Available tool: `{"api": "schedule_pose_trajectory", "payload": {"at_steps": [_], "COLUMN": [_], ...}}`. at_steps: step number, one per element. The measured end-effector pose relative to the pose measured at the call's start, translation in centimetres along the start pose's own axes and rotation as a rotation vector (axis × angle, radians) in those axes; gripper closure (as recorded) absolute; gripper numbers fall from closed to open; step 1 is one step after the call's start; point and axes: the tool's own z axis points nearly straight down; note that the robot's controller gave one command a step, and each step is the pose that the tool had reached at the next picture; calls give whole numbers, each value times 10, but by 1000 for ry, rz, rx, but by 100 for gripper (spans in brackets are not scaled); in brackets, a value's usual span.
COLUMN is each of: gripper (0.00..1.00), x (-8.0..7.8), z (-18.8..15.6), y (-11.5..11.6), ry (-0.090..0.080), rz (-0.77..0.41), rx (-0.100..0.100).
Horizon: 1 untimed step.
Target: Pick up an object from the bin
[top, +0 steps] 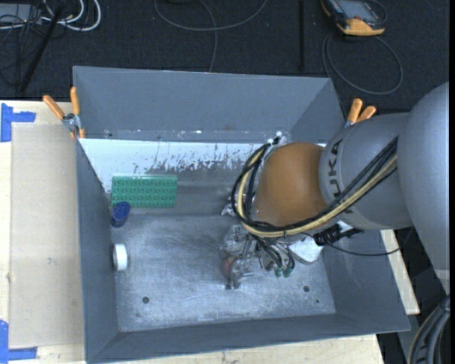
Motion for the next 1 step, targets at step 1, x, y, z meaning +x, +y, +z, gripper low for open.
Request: {"api": "schedule_pose_trajectory", "payload": {"at_steps": [1], "gripper": [100], "x": [4], "z": [-112], "y": [-8], "ry": [-2], "rz": [-13], "rx": [3]}}
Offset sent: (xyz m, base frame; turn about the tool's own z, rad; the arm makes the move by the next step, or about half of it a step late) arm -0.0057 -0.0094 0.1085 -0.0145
